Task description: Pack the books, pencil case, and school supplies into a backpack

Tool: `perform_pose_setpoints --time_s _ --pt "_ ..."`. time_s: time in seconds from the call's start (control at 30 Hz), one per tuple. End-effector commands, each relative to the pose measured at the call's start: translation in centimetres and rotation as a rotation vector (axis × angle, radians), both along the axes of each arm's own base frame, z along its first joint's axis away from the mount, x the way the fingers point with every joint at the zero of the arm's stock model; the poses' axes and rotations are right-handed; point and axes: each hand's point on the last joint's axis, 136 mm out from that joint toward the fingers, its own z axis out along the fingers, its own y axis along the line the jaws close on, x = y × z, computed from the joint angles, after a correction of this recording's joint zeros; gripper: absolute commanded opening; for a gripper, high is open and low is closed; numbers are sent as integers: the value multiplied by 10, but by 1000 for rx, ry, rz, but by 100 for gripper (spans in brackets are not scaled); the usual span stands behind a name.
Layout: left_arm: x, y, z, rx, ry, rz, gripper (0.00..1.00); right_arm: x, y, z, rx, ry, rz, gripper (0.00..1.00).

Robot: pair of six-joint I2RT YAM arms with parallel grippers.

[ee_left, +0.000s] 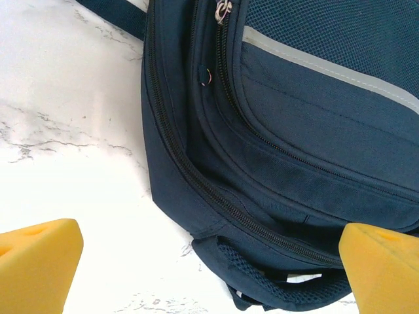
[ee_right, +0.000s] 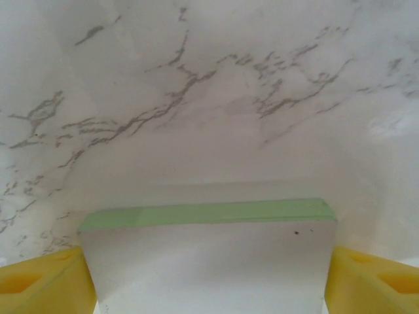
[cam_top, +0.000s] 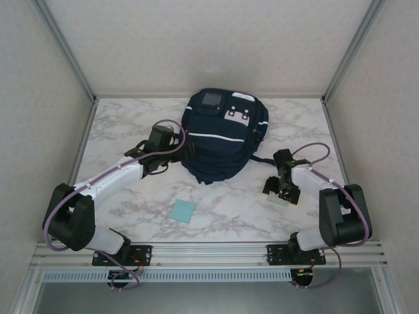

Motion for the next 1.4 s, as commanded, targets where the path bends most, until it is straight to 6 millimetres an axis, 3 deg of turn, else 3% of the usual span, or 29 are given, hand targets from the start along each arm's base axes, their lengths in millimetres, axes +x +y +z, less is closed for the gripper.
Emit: perform_pose_setpoints --time_s 0.0,0.07,0.23,0.43,0.57,0.67,1.0,1.13,1.37 --pt "2 1 10 20 -23 -1 100 -9 -1 -5 -10 18 6 70" --pt "2 1 9 21 -21 0 100 -8 1 -5 1 13 3 64" --pt "3 2 9 47 -24 -11 100 -4 1 5 4 -3 4 64" --pt "9 -8 19 142 -88 -152 100 9 4 38 21 -74 6 69" --pt "14 -29 21 244 -133 -340 98 25 6 63 29 -127 7 70" --pt "13 -58 19 262 -149 -518 93 36 8 75 51 -159 2 70" --pt "13 -131 10 380 -229 -903 82 39 13 85 143 -209 -50 69" --pt "15 -146 -2 410 -228 -975 82 37 12 84 163 -228 -77 70" --pt "19 -152 -34 476 -164 -1040 82 34 8 83 188 -248 -107 70"
